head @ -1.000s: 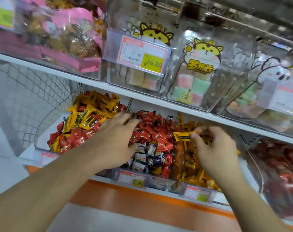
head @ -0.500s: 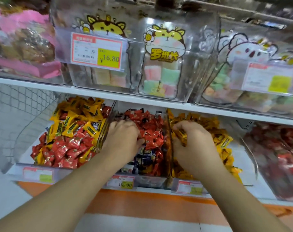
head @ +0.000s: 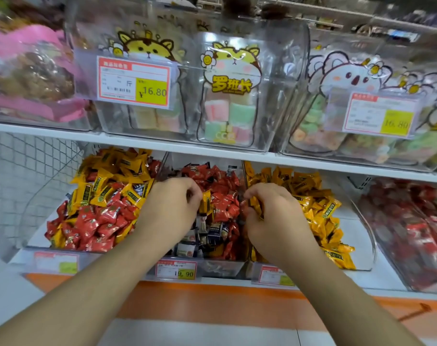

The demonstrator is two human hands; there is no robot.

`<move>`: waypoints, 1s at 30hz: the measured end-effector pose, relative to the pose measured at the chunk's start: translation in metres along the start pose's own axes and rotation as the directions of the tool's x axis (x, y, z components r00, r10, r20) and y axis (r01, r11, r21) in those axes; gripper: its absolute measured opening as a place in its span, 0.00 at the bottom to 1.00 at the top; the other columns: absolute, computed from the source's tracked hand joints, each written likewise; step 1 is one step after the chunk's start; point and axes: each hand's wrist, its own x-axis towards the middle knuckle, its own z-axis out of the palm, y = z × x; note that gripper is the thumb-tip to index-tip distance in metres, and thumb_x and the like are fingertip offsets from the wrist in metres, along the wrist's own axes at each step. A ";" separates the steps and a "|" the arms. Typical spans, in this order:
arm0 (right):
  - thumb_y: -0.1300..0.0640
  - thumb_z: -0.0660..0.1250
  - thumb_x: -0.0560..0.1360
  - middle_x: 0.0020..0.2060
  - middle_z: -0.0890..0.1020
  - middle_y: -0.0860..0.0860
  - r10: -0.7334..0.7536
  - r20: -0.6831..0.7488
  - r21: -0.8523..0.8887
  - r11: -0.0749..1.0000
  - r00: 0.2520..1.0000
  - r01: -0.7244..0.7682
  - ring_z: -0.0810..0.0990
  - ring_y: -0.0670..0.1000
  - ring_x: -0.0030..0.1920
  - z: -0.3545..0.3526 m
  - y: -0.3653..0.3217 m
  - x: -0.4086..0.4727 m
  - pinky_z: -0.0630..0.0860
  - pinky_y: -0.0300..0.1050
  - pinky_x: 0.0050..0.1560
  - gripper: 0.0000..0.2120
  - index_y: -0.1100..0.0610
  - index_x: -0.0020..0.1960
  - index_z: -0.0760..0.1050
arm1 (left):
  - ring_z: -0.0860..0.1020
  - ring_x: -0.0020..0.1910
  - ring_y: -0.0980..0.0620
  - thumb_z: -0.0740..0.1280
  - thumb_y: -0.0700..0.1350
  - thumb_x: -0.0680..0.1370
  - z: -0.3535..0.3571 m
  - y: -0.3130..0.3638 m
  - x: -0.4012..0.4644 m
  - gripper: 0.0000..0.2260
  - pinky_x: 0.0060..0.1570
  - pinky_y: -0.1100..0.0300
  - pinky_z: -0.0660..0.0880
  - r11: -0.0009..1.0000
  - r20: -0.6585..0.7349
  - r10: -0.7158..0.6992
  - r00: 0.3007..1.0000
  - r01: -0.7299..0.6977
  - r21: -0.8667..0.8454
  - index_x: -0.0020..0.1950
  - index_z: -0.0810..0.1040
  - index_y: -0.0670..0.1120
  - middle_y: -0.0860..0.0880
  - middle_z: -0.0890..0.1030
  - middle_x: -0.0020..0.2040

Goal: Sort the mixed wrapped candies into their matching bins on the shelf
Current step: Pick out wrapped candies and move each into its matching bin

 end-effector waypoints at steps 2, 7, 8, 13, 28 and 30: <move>0.61 0.70 0.77 0.59 0.80 0.47 -0.024 0.001 0.007 1.000 1.000 0.024 0.74 0.49 0.66 0.003 -0.004 0.001 0.66 0.35 0.63 0.14 0.54 0.62 0.79 | 0.81 0.36 0.58 0.69 0.47 0.82 -0.011 0.002 -0.006 0.05 0.42 0.57 0.82 0.997 -0.077 0.014 0.997 -0.020 -0.070 0.47 0.84 0.54 0.57 0.84 0.43; 0.46 0.72 0.78 0.63 0.76 0.42 -0.043 0.062 0.095 0.995 0.997 0.037 0.72 0.43 0.65 0.008 -0.023 -0.001 0.66 0.32 0.61 0.23 0.46 0.71 0.71 | 0.84 0.42 0.63 0.71 0.45 0.81 -0.025 0.015 -0.018 0.06 0.42 0.60 0.83 0.896 -0.056 -0.074 0.996 0.042 -0.442 0.46 0.85 0.54 0.59 0.86 0.39; 0.44 0.73 0.77 0.62 0.76 0.41 -0.041 0.060 0.104 0.994 0.997 0.034 0.72 0.42 0.64 0.008 -0.025 -0.002 0.69 0.34 0.61 0.24 0.45 0.71 0.71 | 0.85 0.41 0.62 0.71 0.44 0.81 -0.025 0.020 -0.021 0.05 0.42 0.59 0.84 0.860 -0.021 -0.091 0.996 0.068 -0.506 0.46 0.85 0.53 0.58 0.86 0.39; 0.50 0.73 0.77 0.45 0.79 0.38 -0.064 -0.041 0.051 0.996 0.997 0.066 0.77 0.44 0.47 -0.002 -0.025 -0.001 0.77 0.42 0.45 0.12 0.46 0.59 0.76 | 0.84 0.47 0.62 0.72 0.48 0.80 -0.019 0.029 -0.024 0.03 0.50 0.60 0.79 0.812 0.089 -0.051 0.995 0.093 -0.576 0.49 0.86 0.55 0.59 0.87 0.43; 0.57 0.68 0.78 0.61 0.77 0.52 0.180 -0.058 -0.083 0.979 0.982 -0.184 0.75 0.54 0.61 -0.015 0.019 0.004 0.76 0.50 0.59 0.19 0.56 0.69 0.74 | 0.74 0.64 0.55 0.73 0.48 0.79 0.049 -0.003 0.004 0.14 0.65 0.57 0.73 0.974 0.264 0.211 0.941 -0.225 0.023 0.65 0.82 0.54 0.59 0.75 0.63; 0.57 0.68 0.78 0.61 0.77 0.52 0.160 -0.047 -0.076 0.984 0.986 -0.163 0.76 0.55 0.60 -0.013 0.019 0.004 0.76 0.50 0.59 0.19 0.56 0.68 0.75 | 0.76 0.59 0.55 0.75 0.47 0.78 0.047 -0.005 0.004 0.10 0.62 0.58 0.75 0.976 0.227 0.205 0.952 -0.217 0.030 0.59 0.84 0.52 0.57 0.78 0.59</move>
